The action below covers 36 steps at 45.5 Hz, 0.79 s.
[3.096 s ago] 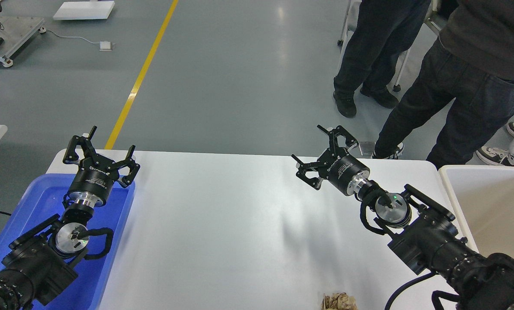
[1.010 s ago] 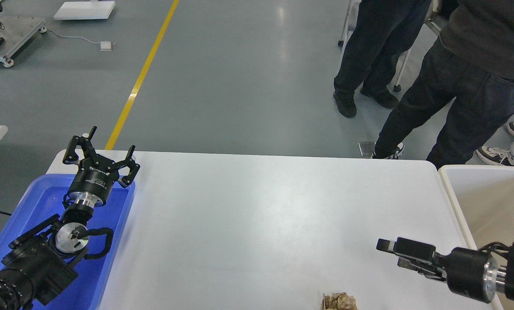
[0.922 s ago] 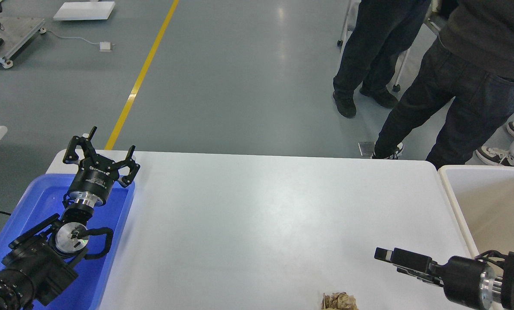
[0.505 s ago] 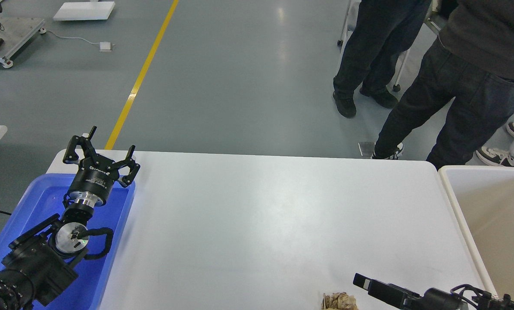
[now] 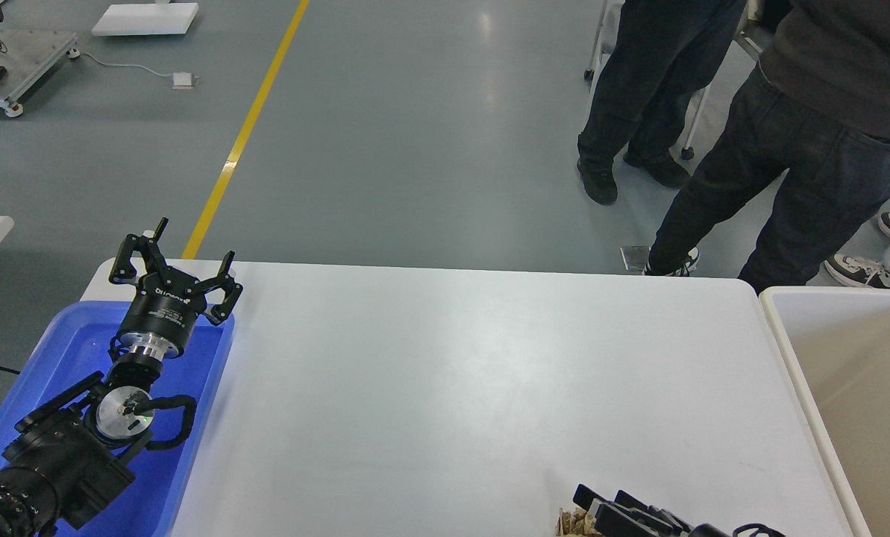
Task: Tidy desktop
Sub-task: 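Lower the open right gripper over the tan crumpled object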
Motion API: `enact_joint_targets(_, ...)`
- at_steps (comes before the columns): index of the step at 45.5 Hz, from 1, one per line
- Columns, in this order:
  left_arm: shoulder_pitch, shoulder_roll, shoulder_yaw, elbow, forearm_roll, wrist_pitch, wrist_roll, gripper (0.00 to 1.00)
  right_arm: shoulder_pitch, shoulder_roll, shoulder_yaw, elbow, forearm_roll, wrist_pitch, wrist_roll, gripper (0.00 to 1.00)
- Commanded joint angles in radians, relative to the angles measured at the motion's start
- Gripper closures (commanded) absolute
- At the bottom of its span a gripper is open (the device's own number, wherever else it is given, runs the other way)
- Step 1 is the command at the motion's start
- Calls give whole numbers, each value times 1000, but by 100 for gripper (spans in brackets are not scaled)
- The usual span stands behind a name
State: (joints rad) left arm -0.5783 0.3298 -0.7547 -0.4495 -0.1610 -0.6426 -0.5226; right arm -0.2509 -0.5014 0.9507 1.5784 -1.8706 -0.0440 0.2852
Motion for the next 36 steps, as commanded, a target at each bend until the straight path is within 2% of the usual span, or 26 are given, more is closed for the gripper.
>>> enact_joint_targets(1, 0, 0, 0, 0, 0, 0, -1, 0, 5, 32, 0, -44, -79, -33, 23, 1)
enact_joint_targets(9, 0, 0, 0, 0, 0, 0, -1, 0, 39, -2, -3, -46, -76, -31, 35, 1)
enact_joint_targets(21, 0, 0, 0, 0, 0, 0, 1, 0, 137, -166, -36, -44, -59, -10, 46, 1)
enact_joint_targets(29, 0, 0, 0, 0, 0, 0, -1, 0, 208, -270, -136, -43, -61, 4, 77, 1)
enact_joint_targets(36, 0, 0, 0, 0, 0, 0, 0, 0, 269, -325, -239, -41, -76, 10, 78, 1)
